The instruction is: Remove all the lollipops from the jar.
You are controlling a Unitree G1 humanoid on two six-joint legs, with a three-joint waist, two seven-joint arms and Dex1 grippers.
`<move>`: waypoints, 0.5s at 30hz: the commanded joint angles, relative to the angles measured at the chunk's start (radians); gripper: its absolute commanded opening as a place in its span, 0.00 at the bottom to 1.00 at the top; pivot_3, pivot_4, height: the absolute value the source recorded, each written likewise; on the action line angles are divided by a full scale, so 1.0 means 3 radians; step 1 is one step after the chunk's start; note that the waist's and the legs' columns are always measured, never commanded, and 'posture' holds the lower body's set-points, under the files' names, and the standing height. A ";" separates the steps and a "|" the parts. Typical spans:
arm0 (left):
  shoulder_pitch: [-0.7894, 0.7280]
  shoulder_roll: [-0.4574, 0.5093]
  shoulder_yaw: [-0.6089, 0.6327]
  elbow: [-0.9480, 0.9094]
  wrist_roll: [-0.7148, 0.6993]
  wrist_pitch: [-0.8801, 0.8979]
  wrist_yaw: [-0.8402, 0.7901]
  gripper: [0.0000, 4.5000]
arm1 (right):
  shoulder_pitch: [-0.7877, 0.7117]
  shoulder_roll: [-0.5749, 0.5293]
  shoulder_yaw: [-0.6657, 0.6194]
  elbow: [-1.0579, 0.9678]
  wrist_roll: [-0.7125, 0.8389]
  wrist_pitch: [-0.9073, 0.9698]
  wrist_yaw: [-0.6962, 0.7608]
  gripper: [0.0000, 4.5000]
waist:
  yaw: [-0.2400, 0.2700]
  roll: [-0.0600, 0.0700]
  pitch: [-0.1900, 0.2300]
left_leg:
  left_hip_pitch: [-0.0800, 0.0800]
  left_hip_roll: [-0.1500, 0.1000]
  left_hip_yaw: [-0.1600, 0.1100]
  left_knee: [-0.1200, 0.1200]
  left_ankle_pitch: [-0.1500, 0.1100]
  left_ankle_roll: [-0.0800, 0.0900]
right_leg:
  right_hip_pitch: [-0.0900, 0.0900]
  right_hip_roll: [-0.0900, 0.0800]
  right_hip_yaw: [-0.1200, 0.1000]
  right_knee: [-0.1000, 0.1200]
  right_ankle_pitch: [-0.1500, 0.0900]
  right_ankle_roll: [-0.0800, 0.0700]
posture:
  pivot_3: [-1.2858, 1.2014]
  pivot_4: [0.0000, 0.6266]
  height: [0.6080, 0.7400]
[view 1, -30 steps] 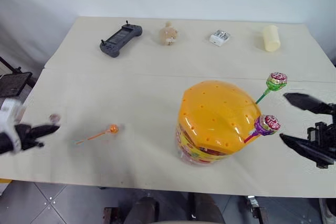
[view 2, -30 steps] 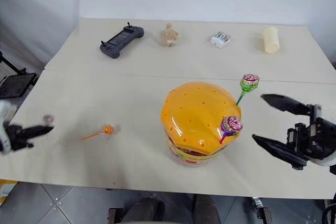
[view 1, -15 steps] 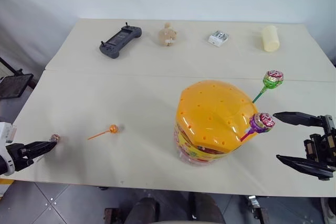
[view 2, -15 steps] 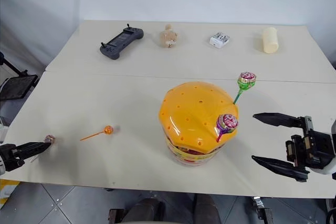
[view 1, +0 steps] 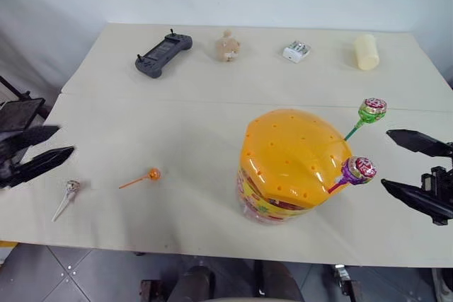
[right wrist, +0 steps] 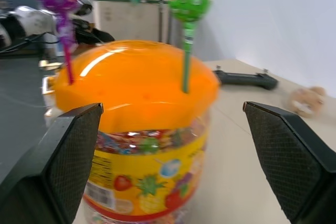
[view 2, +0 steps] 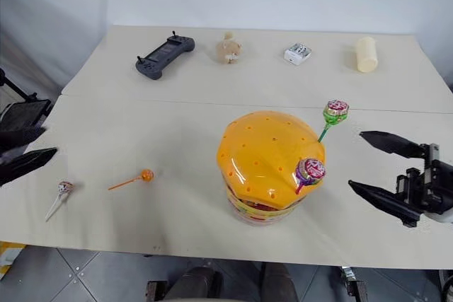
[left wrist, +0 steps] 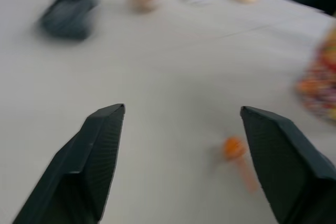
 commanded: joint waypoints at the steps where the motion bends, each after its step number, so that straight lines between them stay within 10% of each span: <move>1: -0.0152 -0.0190 -0.0407 -0.0747 -0.0409 0.0179 -0.0009 1.00 | 0.0113 -0.0064 -0.0303 0.0013 0.0056 0.0068 -0.0067 1.00 | -0.0011 0.0000 0.0000 | 0.0000 0.0000 0.0000 0.0000 0.0000 0.0000 | -0.0001 0.0000 0.0000 0.0002 0.0000 0.0000 | 0.52 0.24 1.00; 15: -0.0539 -0.0381 -0.0970 -0.0743 -0.0450 0.0199 -0.0101 1.00 | 0.0016 -0.0377 -0.0295 -0.0654 0.0730 0.0807 -0.1084 1.00 | -0.0093 0.0006 0.0003 | 0.0003 -0.0026 -0.0071 0.0000 0.0018 -0.0003 | 0.0035 -0.0009 -0.0081 0.0006 -0.0003 -0.0005 | 0.52 0.24 1.00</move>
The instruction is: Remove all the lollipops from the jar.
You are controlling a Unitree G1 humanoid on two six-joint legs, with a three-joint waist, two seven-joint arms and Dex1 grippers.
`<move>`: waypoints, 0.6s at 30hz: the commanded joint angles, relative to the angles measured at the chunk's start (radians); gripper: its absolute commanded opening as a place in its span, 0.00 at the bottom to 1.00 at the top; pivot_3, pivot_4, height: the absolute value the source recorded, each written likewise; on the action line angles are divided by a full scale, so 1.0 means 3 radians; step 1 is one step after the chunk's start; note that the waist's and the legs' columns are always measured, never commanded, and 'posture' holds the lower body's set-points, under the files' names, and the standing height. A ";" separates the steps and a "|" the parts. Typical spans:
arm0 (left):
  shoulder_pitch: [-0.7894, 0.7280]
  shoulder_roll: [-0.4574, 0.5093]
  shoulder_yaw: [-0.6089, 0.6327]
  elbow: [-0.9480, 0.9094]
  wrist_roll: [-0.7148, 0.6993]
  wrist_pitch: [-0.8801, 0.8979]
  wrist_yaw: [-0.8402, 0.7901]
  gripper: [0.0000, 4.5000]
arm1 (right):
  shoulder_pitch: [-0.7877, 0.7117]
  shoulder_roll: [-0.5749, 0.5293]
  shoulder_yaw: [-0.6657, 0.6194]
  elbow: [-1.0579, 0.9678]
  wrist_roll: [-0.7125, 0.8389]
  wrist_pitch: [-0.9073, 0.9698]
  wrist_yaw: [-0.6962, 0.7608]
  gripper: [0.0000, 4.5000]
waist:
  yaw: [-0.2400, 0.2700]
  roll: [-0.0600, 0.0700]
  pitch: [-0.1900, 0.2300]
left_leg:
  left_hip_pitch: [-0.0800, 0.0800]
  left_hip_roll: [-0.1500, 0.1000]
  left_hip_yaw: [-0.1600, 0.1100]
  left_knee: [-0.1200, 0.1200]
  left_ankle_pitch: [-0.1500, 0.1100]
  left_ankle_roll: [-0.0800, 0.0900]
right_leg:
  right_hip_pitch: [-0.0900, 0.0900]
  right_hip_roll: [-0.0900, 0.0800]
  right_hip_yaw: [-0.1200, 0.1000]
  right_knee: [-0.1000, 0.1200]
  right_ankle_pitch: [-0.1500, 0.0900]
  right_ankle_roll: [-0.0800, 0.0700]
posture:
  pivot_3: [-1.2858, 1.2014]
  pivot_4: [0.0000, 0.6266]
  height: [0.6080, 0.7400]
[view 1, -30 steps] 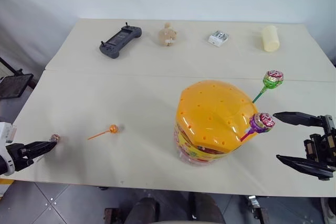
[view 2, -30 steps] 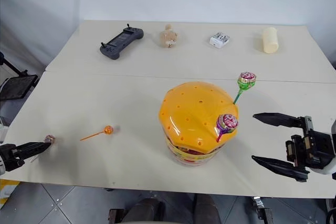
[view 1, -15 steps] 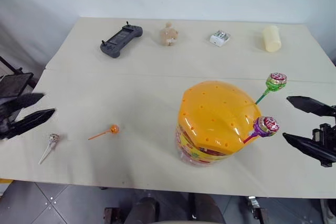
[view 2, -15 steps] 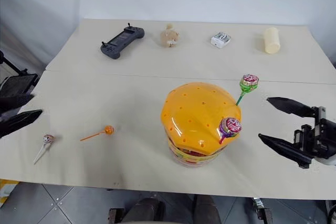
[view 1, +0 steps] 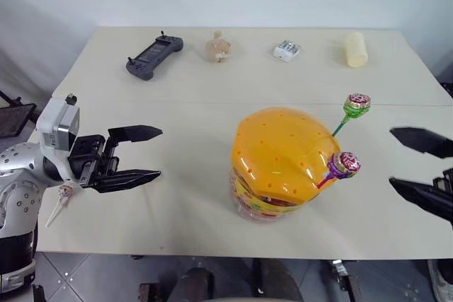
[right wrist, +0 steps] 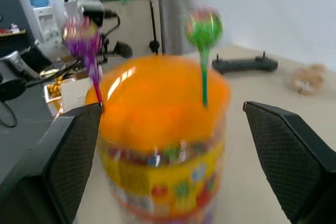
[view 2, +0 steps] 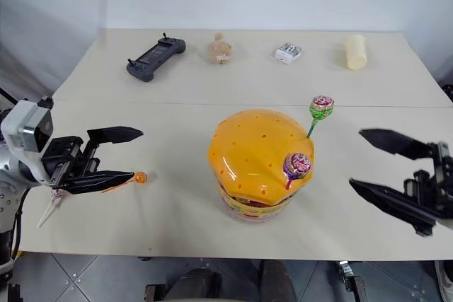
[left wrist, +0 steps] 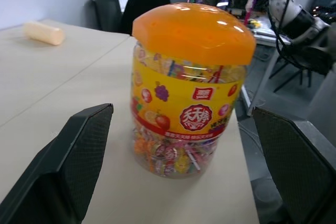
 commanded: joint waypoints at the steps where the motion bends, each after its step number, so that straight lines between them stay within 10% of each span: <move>1: -0.0147 -0.0063 -0.0051 -0.0034 -0.0050 -0.0040 0.0004 1.00 | -0.0225 -0.0097 0.0183 0.0123 -0.0175 0.0031 -0.0325 1.00 | 0.0033 -0.0002 0.0001 | 0.0000 0.0003 0.0003 0.0001 0.0000 0.0000 | 0.0001 0.0004 0.0011 -0.0011 0.0001 0.0001 | 0.52 0.24 1.00; 13: -0.0394 -0.0154 -0.0105 -0.0114 -0.0214 0.0097 0.0053 1.00 | -0.0946 0.0010 0.0888 0.0125 -0.0251 0.0115 -0.0650 1.00 | 0.0078 -0.0001 0.0002 | -0.0004 0.0011 0.0012 -0.0001 0.0000 -0.0002 | -0.0002 0.0004 0.0021 -0.0022 0.0002 0.0003 | 0.52 0.24 1.00; 18: -0.0424 -0.0207 -0.0073 -0.0107 -0.0303 0.0138 0.0121 1.00 | -0.1023 0.0036 0.0923 0.0183 -0.0261 0.0146 -0.0665 0.72 | 0.0089 -0.0001 0.0002 | -0.0005 0.0016 0.0015 -0.0001 -0.0002 -0.0007 | -0.0007 0.0008 0.0026 -0.0021 0.0002 0.0002 | 0.52 0.24 1.00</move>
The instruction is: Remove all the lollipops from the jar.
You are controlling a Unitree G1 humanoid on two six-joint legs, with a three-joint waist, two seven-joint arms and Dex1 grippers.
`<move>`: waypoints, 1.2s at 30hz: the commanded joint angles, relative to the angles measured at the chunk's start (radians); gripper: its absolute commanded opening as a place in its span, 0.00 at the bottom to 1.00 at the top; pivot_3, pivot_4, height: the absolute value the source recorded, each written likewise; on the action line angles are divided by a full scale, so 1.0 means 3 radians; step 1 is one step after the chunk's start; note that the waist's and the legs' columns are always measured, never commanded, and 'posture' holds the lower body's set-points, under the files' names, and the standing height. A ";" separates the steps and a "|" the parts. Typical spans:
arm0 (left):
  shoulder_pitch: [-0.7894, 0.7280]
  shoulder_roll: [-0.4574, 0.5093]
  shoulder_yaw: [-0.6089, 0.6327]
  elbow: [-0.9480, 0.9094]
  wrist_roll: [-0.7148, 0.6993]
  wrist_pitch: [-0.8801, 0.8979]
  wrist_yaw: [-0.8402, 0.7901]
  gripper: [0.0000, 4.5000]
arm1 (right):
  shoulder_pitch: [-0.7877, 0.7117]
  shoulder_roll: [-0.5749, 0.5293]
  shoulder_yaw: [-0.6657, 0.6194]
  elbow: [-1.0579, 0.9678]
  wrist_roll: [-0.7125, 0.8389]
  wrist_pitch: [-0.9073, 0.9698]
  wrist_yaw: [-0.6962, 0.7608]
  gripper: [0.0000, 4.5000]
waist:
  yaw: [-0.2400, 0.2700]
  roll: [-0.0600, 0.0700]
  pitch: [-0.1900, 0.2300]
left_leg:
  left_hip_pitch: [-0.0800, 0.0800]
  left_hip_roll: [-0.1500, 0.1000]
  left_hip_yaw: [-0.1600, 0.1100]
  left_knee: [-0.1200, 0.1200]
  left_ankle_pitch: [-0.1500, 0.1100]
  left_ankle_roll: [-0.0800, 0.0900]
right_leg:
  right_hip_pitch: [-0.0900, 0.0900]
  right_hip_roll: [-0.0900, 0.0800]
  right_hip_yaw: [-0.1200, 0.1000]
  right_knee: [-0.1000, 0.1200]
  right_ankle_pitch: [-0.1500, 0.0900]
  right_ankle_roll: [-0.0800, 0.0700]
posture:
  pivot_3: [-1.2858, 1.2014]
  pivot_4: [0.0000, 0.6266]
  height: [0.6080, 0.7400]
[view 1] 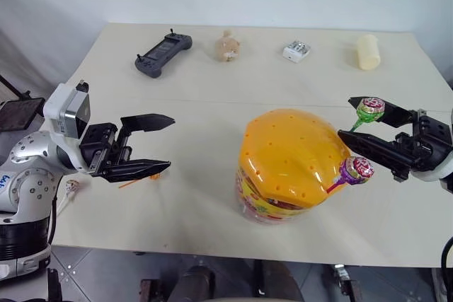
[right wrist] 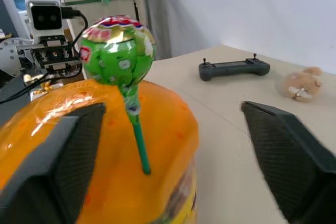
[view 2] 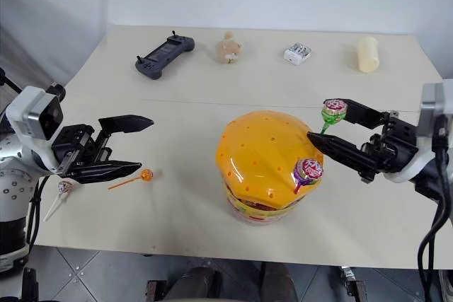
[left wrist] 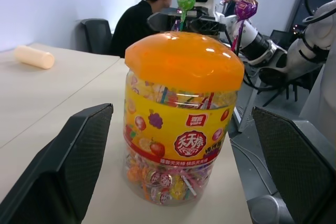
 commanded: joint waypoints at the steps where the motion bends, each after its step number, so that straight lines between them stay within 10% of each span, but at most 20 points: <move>1: -0.0070 -0.0060 0.0084 -0.0083 -0.0209 0.0069 0.0089 1.00 | -0.0039 0.0007 -0.0057 -0.0016 0.0035 -0.0009 0.0030 0.64 | 0.0008 0.0000 0.0000 | 0.0000 0.0000 0.0000 0.0000 0.0000 0.0000 | 0.0000 0.0000 0.0000 0.0001 0.0000 0.0000 | 0.52 0.24 1.00; 9: -0.0093 -0.0125 0.0032 -0.0101 -0.0329 0.0134 0.0134 1.00 | -0.0180 0.0042 -0.0235 0.0108 0.0337 -0.0005 0.0047 0.02 | 0.0003 -0.0001 0.0001 | 0.0000 0.0000 0.0002 0.0001 0.0000 0.0000 | 0.0000 0.0001 0.0002 0.0002 0.0000 0.0000 | 0.52 0.24 1.00; 17: -0.0176 -0.0210 -0.0105 -0.0146 -0.0162 -0.0093 0.0034 1.00 | -0.0169 -0.0289 -0.1087 0.0634 0.1114 0.0414 -0.0736 0.01 | 0.0015 0.0000 0.0001 | -0.0004 0.0003 0.0004 0.0001 -0.0001 -0.0001 | -0.0002 0.0001 0.0002 0.0001 0.0000 -0.0001 | 0.52 0.24 1.00; 25: -0.0138 -0.0194 -0.0497 -0.0079 0.0444 -0.0721 -0.0429 1.00 | 0.1087 -0.1255 -0.0700 0.1374 -0.0779 0.0957 -0.0680 0.01 | -0.0006 0.0000 0.0001 | -0.0001 -0.0010 0.0033 -0.0001 -0.0003 0.0019 | -0.0004 0.0006 0.0001 -0.0018 0.0004 0.0007 | 0.52 0.24 1.00; 36: -0.0115 -0.0175 -0.0454 -0.0239 0.0286 -0.0549 -0.0319 1.00 | 0.1372 -0.1161 -0.0205 0.1534 -0.1766 0.0714 -0.0182 0.12 | -0.0003 0.0003 0.0001 | -0.0005 -0.0002 0.0057 -0.0001 -0.0003 0.0017 | -0.0031 0.0005 0.0015 -0.0001 0.0007 0.0012 | 0.52 0.24 1.00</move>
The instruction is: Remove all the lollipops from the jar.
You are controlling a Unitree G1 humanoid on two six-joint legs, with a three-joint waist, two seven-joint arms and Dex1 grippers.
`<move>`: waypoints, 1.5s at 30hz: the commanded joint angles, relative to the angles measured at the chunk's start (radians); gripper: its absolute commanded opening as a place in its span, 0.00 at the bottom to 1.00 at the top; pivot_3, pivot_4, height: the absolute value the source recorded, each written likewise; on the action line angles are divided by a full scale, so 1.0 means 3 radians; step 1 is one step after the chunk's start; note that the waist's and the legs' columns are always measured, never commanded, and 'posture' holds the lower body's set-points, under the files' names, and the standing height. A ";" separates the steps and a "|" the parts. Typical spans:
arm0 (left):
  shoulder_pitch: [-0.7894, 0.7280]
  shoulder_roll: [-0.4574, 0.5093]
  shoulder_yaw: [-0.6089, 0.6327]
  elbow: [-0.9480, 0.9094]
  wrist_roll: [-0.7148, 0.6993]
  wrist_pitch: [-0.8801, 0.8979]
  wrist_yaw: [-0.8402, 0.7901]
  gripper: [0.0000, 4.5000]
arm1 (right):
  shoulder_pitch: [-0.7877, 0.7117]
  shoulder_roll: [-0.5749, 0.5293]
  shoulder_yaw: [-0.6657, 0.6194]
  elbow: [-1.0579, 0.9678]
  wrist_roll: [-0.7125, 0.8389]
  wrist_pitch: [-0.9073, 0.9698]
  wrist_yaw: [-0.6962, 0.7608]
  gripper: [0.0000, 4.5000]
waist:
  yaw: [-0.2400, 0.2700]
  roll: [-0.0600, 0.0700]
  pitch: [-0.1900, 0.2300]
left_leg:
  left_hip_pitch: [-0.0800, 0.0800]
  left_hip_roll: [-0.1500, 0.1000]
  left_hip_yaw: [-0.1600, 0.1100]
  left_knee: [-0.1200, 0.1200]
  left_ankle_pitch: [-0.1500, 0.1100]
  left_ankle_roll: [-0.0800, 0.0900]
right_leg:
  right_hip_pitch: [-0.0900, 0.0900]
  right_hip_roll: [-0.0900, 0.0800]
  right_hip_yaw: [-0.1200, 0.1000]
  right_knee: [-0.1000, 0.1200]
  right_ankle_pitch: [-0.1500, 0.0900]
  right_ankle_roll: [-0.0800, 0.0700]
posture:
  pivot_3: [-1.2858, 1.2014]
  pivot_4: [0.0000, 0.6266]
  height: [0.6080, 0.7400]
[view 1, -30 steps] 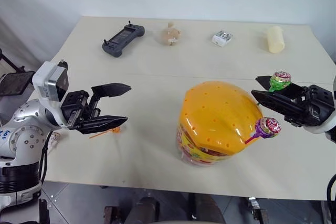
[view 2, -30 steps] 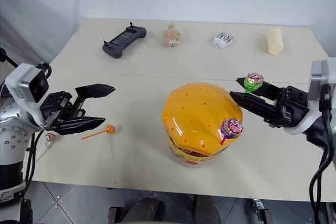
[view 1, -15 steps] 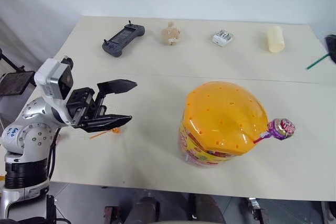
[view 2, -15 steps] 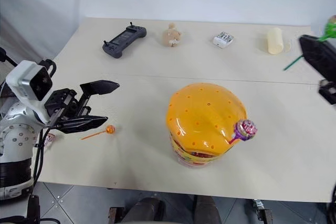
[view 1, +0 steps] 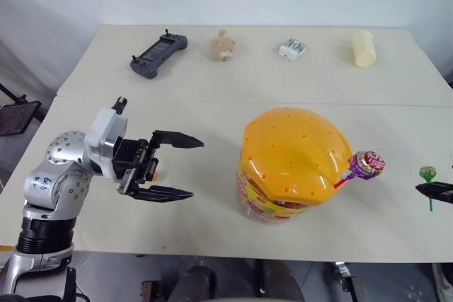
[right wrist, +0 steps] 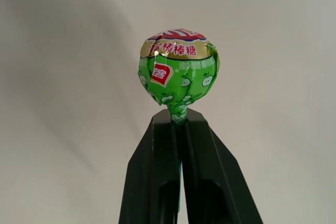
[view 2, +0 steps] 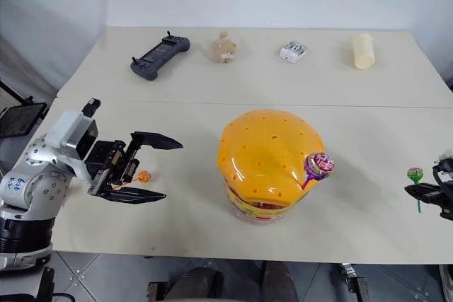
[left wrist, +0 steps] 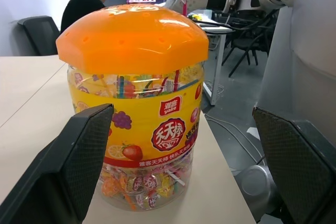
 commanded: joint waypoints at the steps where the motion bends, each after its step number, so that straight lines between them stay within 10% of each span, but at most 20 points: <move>1: -0.0020 0.0049 0.0125 -0.0117 -0.0146 0.0098 0.0088 1.00 | 0.0044 0.0086 -0.0076 0.0049 -0.0234 -0.0141 0.0162 0.17 | 0.0010 0.0000 0.0000 | 0.0000 -0.0001 0.0000 0.0000 0.0000 0.0000 | 0.0000 0.0001 0.0000 0.0000 0.0000 0.0000 | 0.52 0.24 1.00; 12: -0.0110 0.0021 0.0158 -0.0024 -0.0273 0.0255 0.0143 1.00 | -0.0075 0.0613 -0.0900 -0.0140 0.0072 -0.0847 0.1268 0.99 | 0.0016 -0.0001 0.0000 | 0.0001 -0.0002 -0.0001 0.0000 0.0000 0.0000 | 0.0001 0.0003 0.0000 0.0000 0.0000 0.0000 | 0.52 0.24 1.00; 25: -0.0176 0.0039 0.0185 0.0433 -0.0249 0.0333 0.0005 1.00 | -0.0541 0.1249 -0.1168 -0.1920 0.2002 -0.0600 0.0990 0.99 | 0.0019 -0.0001 0.0001 | 0.0003 0.0008 -0.0004 0.0002 -0.0002 -0.0008 | 0.0002 0.0000 -0.0001 0.0003 0.0001 -0.0001 | 0.52 0.24 1.00; 45: -0.0413 0.0062 0.0159 0.0459 -0.0186 0.0451 -0.0095 1.00 | -0.0704 0.1372 -0.0163 -0.2377 0.1682 -0.1170 0.1191 0.90 | 0.0017 -0.0009 0.0002 | 0.0001 0.0007 -0.0006 0.0004 -0.0003 -0.0008 | 0.0001 0.0000 -0.0002 0.0011 0.0001 -0.0002 | 0.52 0.24 1.00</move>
